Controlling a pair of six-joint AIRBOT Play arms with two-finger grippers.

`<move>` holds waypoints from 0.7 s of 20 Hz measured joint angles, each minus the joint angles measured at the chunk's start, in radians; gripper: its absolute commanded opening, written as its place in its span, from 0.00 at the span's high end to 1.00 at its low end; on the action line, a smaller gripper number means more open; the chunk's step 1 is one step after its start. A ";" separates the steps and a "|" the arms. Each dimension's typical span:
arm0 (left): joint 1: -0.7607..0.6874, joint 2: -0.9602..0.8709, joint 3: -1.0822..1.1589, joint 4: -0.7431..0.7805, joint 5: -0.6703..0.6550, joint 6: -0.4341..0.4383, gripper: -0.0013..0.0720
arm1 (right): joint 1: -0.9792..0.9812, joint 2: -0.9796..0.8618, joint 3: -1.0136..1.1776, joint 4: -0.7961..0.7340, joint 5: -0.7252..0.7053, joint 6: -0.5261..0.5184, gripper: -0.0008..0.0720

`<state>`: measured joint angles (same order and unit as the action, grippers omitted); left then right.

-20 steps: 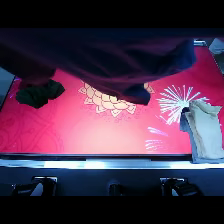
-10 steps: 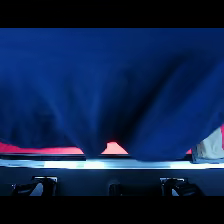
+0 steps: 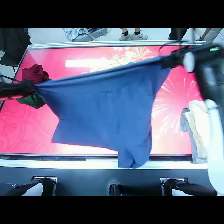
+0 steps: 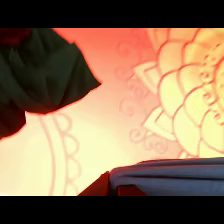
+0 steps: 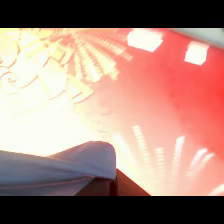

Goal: Fold the shirts.

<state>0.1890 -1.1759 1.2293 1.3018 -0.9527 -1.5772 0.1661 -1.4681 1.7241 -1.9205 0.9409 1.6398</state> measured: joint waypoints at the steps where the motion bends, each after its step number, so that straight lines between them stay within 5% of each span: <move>1: 0.000 -0.059 -0.009 -0.013 0.026 0.003 0.94 | 0.000 -0.053 0.001 0.024 -0.017 0.052 0.92; 5: -0.017 -0.227 -0.023 -0.071 0.085 0.005 0.94 | -0.001 -0.204 0.000 0.143 -0.033 0.156 0.92; 6: -0.025 -0.250 -0.025 -0.082 0.085 0.005 0.82 | -0.001 -0.226 0.000 0.172 -0.031 0.168 0.83; 7: -0.035 -0.267 -0.023 -0.093 0.080 0.006 0.51 | -0.001 -0.239 0.000 0.201 -0.038 0.177 0.49; 8: -0.040 -0.278 -0.012 -0.100 0.071 0.006 0.24 | -0.005 -0.242 0.001 0.225 -0.049 0.180 0.28; 10: -0.027 -0.293 0.043 -0.082 0.003 0.006 0.21 | -0.029 -0.215 0.005 0.264 -0.049 0.125 0.27; 14: 0.084 -0.302 0.145 0.035 -0.256 0.035 0.21 | -0.170 -0.097 0.010 0.301 0.121 -0.153 0.30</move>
<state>0.2733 -1.4776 1.3743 1.3369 -1.2091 -1.5421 -0.0040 -1.5646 1.7344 -1.6196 1.0622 1.4868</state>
